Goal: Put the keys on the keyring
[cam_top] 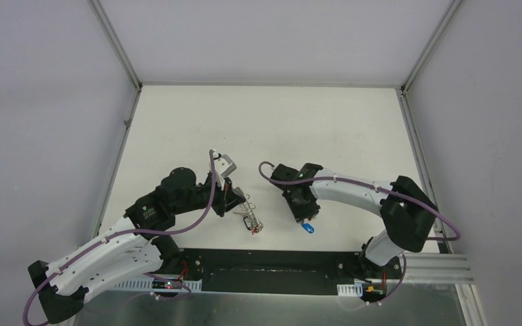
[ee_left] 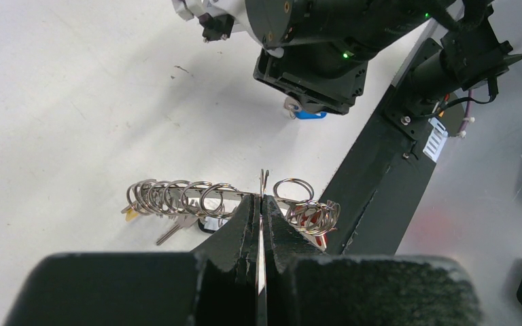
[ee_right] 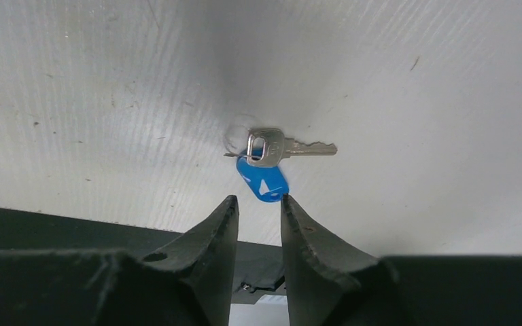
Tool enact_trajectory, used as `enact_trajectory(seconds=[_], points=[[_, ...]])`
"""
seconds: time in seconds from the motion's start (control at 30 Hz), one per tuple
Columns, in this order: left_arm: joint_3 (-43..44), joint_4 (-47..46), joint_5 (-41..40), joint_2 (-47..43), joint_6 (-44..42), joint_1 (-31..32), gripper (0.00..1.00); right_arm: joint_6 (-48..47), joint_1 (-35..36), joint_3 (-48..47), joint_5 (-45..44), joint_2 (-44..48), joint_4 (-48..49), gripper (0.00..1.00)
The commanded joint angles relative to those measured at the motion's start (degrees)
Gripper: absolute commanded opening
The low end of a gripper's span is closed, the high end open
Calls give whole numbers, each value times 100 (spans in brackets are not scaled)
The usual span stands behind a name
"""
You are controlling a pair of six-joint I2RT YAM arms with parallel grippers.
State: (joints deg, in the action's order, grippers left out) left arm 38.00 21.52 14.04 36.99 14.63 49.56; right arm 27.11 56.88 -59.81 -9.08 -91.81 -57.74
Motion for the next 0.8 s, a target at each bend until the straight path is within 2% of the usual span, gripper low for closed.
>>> enact_trajectory(seconds=[0.0,0.2,0.4,0.57,0.77], points=[[208,-279,142,-36,119,42,0,-120,-387,240,790,492,586,33],[221,-248,160,-52,119,43,0,-551,-1365,832,2650,977,1868,43],[241,-254,193,-1,153,44,0,-709,-1981,1044,3762,854,2460,43],[267,-246,226,32,163,44,0,-799,-2167,1128,4047,559,2521,39],[244,-247,234,61,187,43,0,-767,-2240,1283,3608,345,2261,39]])
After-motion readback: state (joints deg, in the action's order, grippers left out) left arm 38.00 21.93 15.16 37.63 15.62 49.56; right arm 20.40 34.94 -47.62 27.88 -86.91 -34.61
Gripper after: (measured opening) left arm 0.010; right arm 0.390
